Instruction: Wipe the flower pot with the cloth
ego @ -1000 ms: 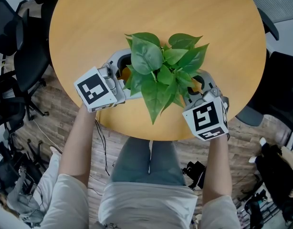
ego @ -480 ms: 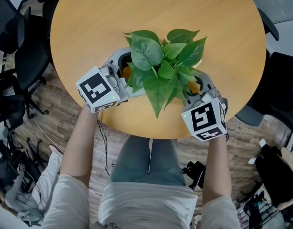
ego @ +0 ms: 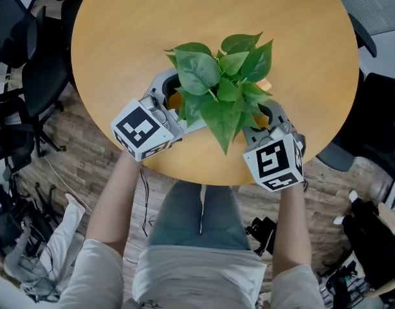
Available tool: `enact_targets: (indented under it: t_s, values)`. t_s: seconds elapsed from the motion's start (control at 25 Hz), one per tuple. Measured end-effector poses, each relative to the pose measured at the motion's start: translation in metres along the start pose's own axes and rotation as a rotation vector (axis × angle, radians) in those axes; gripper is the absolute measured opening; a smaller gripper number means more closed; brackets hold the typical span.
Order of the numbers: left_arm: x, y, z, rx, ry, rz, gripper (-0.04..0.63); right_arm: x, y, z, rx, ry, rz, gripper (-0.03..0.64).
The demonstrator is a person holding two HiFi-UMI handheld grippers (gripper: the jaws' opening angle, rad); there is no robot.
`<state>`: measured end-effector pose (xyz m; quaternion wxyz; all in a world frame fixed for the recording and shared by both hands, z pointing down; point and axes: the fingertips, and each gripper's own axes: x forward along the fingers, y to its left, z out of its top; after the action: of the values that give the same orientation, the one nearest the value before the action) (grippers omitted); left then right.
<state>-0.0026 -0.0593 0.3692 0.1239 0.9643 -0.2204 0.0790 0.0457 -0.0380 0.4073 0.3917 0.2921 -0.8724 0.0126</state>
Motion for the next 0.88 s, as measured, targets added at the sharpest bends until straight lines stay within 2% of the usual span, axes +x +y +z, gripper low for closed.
enact_targets:
  t_s: [0.32, 0.88]
  values:
    - [0.001, -0.003, -0.001, -0.023, -0.004, 0.099, 0.459, -0.003, 0.008, -0.003, 0.002, -0.003, 0.006, 0.052]
    - [0.003, 0.001, -0.002, -0.1, -0.011, 0.341, 0.457, -0.003, 0.015, -0.002, 0.006, -0.012, 0.012, 0.052]
